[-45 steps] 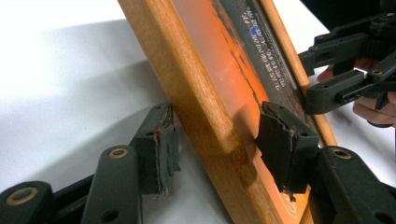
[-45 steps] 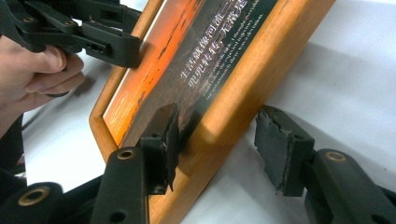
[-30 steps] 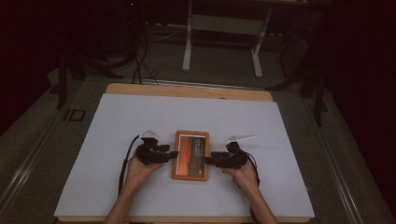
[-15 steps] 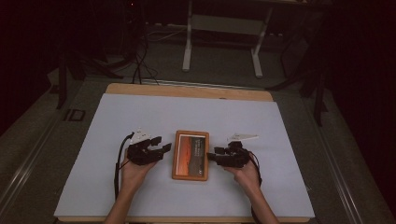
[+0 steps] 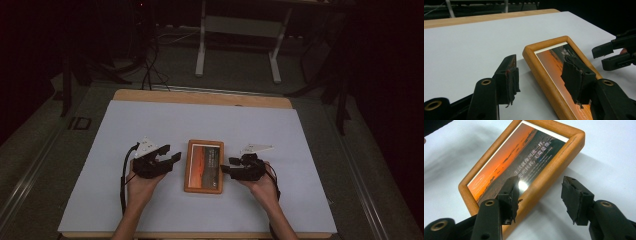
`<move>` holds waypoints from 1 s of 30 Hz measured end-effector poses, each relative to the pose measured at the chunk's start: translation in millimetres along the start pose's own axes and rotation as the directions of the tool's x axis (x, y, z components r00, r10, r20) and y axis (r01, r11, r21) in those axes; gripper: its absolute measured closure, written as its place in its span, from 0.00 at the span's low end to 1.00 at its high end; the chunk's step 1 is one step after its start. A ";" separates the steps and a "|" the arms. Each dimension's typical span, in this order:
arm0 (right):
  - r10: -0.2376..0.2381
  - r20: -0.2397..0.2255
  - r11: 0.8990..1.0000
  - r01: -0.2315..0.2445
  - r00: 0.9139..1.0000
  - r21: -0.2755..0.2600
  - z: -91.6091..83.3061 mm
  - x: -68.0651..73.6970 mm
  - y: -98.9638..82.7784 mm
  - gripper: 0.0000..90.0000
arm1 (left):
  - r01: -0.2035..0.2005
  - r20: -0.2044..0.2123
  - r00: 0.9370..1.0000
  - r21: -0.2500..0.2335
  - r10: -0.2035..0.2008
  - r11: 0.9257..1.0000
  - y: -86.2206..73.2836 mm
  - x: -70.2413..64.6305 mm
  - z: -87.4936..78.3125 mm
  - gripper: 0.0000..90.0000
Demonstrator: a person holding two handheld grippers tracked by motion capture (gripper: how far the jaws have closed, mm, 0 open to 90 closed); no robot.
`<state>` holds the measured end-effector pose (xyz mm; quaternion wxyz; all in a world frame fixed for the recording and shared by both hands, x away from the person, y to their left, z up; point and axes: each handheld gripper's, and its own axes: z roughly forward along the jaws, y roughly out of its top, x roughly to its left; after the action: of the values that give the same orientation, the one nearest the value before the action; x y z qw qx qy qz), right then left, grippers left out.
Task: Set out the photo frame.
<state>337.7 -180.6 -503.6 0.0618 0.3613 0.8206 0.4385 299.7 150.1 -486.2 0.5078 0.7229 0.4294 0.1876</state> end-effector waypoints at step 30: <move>-0.193 0.121 0.980 0.197 0.974 -0.016 25.1 12.0 50.9 1.00 | -0.005 0.076 0.997 0.030 0.003 1.000 0.7 -10.2 0.4 0.51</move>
<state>366.9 -137.9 -477.3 0.1582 0.3035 0.8409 0.4193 294.6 141.5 -484.1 0.5123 0.7381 0.4110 0.1544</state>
